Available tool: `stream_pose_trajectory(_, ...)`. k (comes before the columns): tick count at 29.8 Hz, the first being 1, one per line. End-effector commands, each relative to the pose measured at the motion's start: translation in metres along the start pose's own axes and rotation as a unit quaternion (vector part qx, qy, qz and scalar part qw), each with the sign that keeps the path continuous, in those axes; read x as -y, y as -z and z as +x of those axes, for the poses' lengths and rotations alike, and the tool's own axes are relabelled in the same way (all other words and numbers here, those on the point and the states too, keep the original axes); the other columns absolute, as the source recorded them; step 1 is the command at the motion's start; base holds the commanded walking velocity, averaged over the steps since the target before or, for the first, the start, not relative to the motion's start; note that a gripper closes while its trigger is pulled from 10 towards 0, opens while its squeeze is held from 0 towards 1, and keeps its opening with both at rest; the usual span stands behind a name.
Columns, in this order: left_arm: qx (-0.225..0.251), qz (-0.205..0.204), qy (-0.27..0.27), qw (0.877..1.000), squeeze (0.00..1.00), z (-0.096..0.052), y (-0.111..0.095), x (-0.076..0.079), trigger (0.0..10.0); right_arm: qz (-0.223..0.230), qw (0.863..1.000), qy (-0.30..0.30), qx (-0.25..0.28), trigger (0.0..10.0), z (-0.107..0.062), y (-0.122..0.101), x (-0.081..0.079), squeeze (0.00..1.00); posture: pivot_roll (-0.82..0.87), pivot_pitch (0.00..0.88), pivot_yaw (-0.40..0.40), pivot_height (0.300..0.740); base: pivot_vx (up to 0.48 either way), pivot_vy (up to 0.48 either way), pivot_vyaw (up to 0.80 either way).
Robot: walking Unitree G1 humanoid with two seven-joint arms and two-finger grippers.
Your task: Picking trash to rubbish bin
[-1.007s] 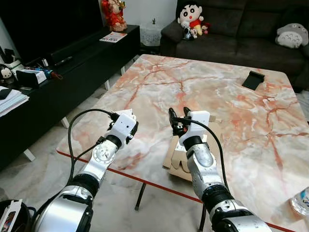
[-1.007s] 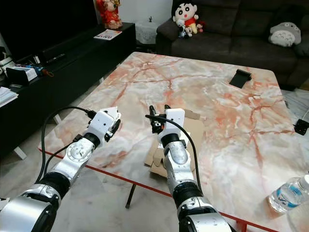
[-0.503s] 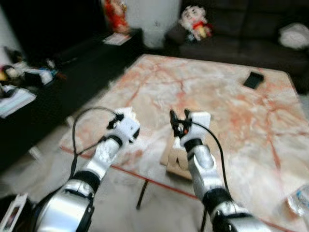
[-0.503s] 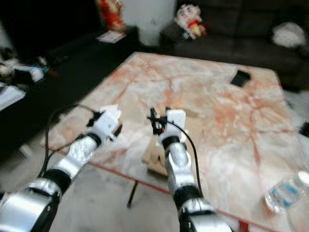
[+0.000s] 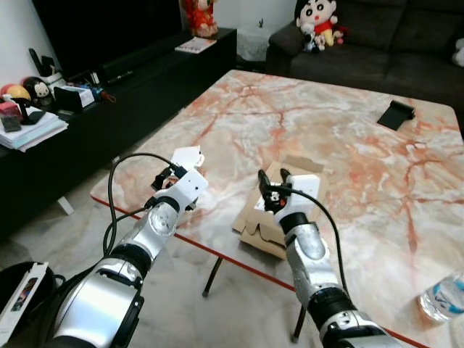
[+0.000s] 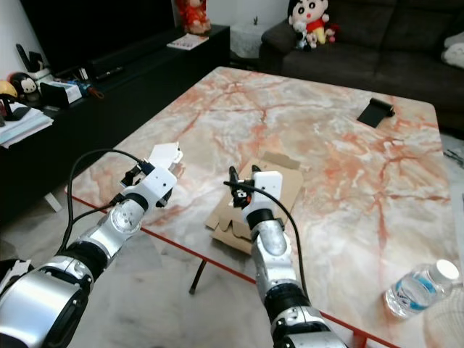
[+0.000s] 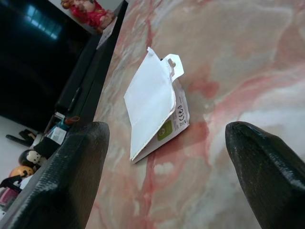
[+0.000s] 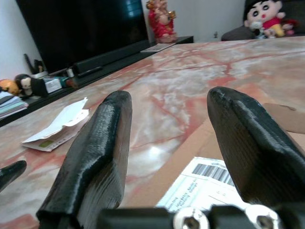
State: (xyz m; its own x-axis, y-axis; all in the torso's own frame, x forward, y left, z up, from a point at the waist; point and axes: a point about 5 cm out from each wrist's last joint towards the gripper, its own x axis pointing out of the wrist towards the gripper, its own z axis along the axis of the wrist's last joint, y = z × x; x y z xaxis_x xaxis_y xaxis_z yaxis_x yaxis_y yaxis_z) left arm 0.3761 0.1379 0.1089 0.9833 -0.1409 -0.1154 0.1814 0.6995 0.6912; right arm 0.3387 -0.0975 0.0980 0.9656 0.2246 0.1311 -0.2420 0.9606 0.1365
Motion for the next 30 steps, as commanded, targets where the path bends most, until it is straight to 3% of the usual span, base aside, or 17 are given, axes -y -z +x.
stream_pose_trajectory(1,0.000,-0.022,-0.026,0.999,0.00,0.002,-0.001,-0.013,10.0,-0.001,1.000,-0.009,-0.001,10.0,0.000,-0.001,-0.004,0.00,-0.05,0.064,-0.026,0.740,0.000,0.000,0.00)
stream_pose_trajectory(3,0.013,-0.078,-0.040,0.996,0.00,0.001,-0.002,-0.015,10.0,-0.001,1.000,-0.011,0.000,10.0,0.001,-0.002,-0.005,0.00,-0.05,0.068,-0.029,0.740,0.000,0.000,0.00)
stream_pose_trajectory(10,0.037,-0.202,-0.069,0.976,0.00,-0.003,-0.003,-0.016,10.0,0.010,1.000,-0.009,0.004,10.0,0.006,-0.006,-0.005,0.00,-0.04,0.064,-0.034,0.740,0.000,0.000,0.00)
stream_pose_trajectory(13,0.040,-0.213,-0.075,0.973,0.00,-0.003,-0.002,-0.016,10.0,0.012,1.000,-0.009,0.004,10.0,0.006,-0.007,-0.005,0.00,-0.04,0.064,-0.034,0.740,0.000,0.000,0.00)
stream_pose_trajectory(25,0.056,-0.225,-0.090,0.969,0.00,-0.002,-0.007,-0.026,10.0,0.015,1.000,-0.012,0.011,10.0,0.009,-0.011,-0.007,0.00,-0.04,0.053,-0.032,0.740,0.000,0.480,-0.13)
stream_pose_trajectory(30,0.060,-0.227,-0.094,0.967,0.00,-0.002,-0.008,-0.028,10.0,0.023,1.000,-0.013,0.006,10.0,0.011,-0.011,-0.008,0.00,-0.04,0.051,-0.030,0.740,0.000,0.480,-0.64)
